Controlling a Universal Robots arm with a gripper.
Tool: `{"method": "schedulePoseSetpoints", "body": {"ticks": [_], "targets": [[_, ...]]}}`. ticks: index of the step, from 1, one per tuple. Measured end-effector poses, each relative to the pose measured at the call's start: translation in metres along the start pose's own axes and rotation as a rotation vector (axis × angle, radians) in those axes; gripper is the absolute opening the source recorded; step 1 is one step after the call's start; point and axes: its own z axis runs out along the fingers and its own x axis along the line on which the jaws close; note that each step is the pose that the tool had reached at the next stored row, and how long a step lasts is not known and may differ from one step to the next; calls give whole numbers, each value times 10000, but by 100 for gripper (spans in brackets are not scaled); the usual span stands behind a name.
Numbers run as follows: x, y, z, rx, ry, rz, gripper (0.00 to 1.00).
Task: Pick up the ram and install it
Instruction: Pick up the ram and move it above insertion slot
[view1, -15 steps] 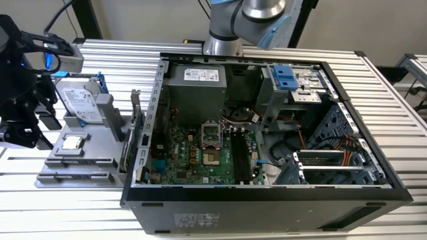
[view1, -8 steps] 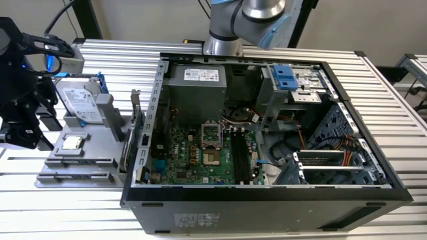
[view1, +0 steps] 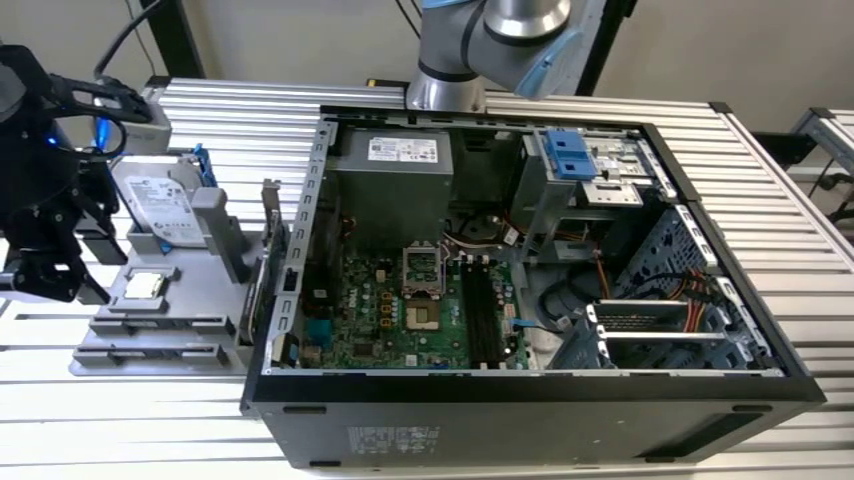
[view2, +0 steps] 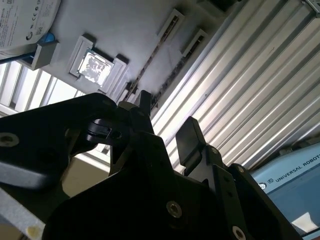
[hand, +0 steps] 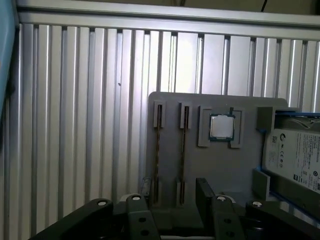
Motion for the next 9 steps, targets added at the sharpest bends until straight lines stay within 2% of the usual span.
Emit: {"method": "schedulePoseSetpoints", "body": {"ticks": [9], "targets": [[2, -1, 54, 2, -2, 51, 100]]}}
